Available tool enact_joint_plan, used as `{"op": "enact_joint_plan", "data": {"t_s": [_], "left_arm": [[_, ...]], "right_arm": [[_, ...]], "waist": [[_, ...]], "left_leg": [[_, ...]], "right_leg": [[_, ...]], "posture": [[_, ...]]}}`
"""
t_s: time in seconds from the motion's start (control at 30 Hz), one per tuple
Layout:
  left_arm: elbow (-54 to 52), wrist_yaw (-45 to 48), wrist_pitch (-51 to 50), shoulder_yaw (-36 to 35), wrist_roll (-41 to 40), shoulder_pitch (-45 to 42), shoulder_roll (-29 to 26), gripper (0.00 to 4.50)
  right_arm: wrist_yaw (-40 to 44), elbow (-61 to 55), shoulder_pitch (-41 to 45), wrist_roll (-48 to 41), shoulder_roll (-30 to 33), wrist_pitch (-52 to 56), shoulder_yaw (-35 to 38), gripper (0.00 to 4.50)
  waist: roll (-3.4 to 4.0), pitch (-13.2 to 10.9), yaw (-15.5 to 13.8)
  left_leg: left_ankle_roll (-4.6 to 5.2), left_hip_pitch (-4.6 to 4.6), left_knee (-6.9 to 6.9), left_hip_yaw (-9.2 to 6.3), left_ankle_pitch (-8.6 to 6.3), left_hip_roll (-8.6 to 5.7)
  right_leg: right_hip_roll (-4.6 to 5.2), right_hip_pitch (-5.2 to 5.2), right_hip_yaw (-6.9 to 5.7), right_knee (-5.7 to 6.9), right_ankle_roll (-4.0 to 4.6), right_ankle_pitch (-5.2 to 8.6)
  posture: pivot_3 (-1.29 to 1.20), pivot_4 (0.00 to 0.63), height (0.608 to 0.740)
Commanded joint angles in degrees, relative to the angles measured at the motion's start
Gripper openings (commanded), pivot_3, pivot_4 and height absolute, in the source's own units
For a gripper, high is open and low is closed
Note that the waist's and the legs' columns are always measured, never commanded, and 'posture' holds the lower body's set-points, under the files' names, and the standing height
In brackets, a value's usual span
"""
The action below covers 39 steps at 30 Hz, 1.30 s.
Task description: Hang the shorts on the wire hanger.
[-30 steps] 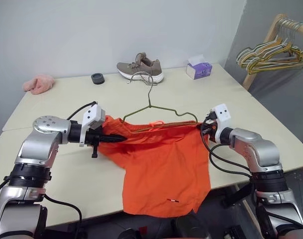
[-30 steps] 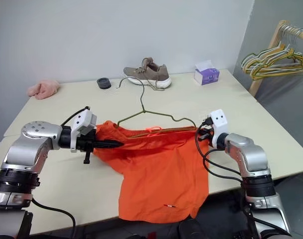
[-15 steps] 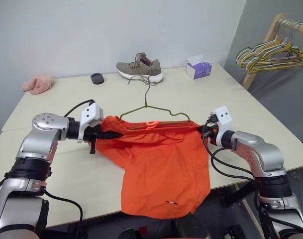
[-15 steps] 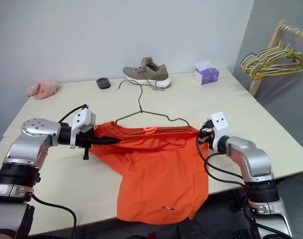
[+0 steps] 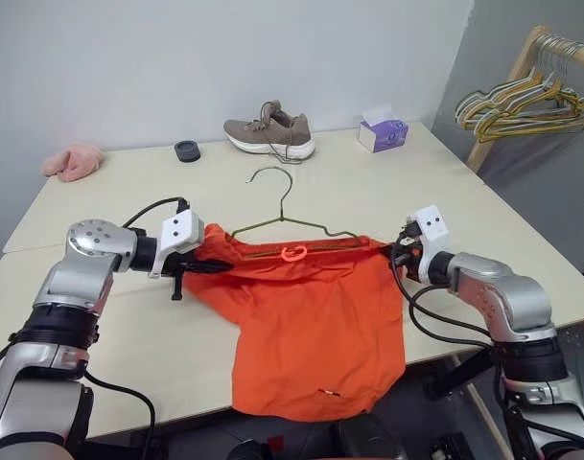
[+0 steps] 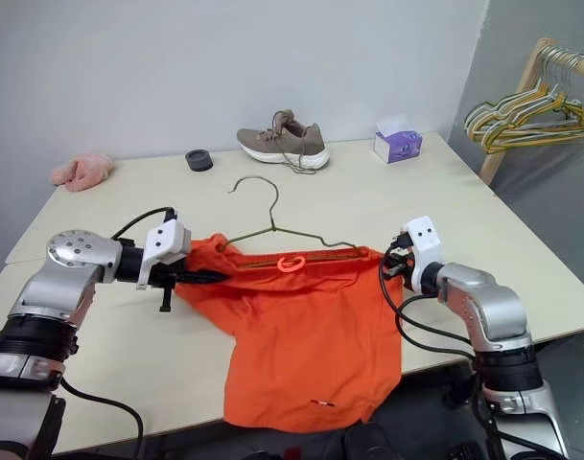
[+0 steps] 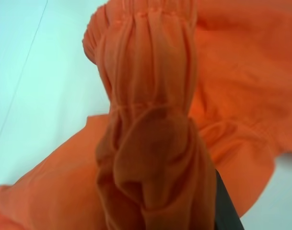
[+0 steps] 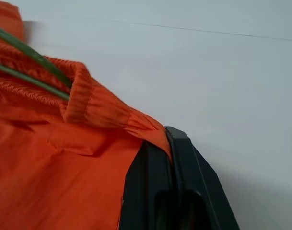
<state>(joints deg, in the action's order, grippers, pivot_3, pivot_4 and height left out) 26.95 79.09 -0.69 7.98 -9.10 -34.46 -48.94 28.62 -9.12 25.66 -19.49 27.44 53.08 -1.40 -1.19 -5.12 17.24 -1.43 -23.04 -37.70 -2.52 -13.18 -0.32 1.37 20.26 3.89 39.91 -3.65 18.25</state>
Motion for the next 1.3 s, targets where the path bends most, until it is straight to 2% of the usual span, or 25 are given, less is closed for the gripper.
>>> {"op": "enact_joint_plan", "data": {"t_s": [0.03,0.2,0.4,0.53,0.67,0.8,0.93,1.1,1.3], "left_arm": [[3.8,-2.7,2.4,-1.0,3.8,-0.9,-2.4,0.0],[5.3,-5.2,5.9,0.4,5.8,-1.1,-0.5,0.0],[2.2,-6.5,5.8,2.5,7.2,-1.9,5.0,0.0],[1.6,-5.8,6.0,3.3,7.8,-2.1,6.4,0.0],[2.0,-5.2,7.0,3.6,8.5,-1.7,6.7,0.0],[2.3,-5.3,7.3,3.5,8.8,-1.5,7.3,0.0],[0.8,-4.9,6.8,3.5,8.5,-0.5,8.4,0.0],[0.4,-4.5,7.1,3.3,8.7,0.2,8.3,0.0],[0.0,-3.9,7.3,3.5,8.7,0.6,8.3,0.0]], "right_arm": [[-1.5,-2.8,-0.6,2.6,4.5,0.3,2.1,0.04],[-1.7,-6.9,0.8,4.2,6.0,0.5,-3.4,0.04],[-0.5,-10.5,6.5,9.1,6.3,-1.7,-14.3,0.04],[0.8,-11.8,8.4,11.1,6.0,-2.5,-17.5,0.04],[4.9,-15.1,8.0,13.0,9.8,-4.8,-20.2,0.04],[8.0,-19.8,6.6,10.8,12.3,-2.5,-18.3,0.99],[11.1,-23.4,4.8,8.5,15.4,0.0,-16.0,2.41],[10.8,-21.3,2.0,9.4,18.1,0.4,-13.1,4.09],[13.6,-12.5,4.1,10.8,16.3,-4.5,-17.8,4.09]], "waist": [[-0.01,0.0,0.0],[-0.01,0.0,0.1],[0.0,-0.1,0.1],[0.0,-0.1,0.2],[0.01,-0.1,0.3],[0.01,-0.1,0.3],[0.01,-0.1,0.3],[0.0,-0.1,0.3],[0.01,0.0,0.6]], "left_leg": [[0.0,0.0,0.01,0.0,0.0,0.0],[0.0,0.0,0.04,0.0,0.0,0.01],[0.0,0.0,0.04,0.04,0.0,0.01],[0.0,-0.03,0.14,0.01,0.0,0.02],[0.0,-0.02,0.28,0.03,0.0,0.01],[0.0,-0.01,0.53,0.02,0.0,0.01],[0.0,-0.04,0.68,-0.03,0.0,0.0],[0.0,-0.06,0.72,-0.02,0.0,-0.02],[0.0,0.0,0.7,0.0,0.0,-0.02]], "right_leg": [[0.01,0.0,0.0,-0.02,0.0,0.0],[0.07,0.02,0.01,-0.03,-0.01,0.01],[0.08,0.03,0.04,-0.04,-0.02,0.01],[0.08,0.05,0.02,-0.13,-0.02,0.01],[0.09,0.06,0.02,-0.26,-0.01,0.0],[0.11,0.05,-0.02,-0.47,0.02,-0.01],[0.16,0.03,-0.12,-0.7,0.21,-0.13],[0.23,0.0,-0.14,-0.82,0.22,-0.13],[0.23,-0.03,-0.13,-0.8,0.23,-0.14]], "posture": [[-0.3,0.046,0.74],[-0.3,0.046,0.74],[-0.31,0.05,0.74],[-0.32,0.053,0.74],[-0.33,0.051,0.74],[-0.33,0.048,0.74],[-0.33,0.047,0.74],[-0.33,0.046,0.74],[-0.33,0.038,0.74]]}}
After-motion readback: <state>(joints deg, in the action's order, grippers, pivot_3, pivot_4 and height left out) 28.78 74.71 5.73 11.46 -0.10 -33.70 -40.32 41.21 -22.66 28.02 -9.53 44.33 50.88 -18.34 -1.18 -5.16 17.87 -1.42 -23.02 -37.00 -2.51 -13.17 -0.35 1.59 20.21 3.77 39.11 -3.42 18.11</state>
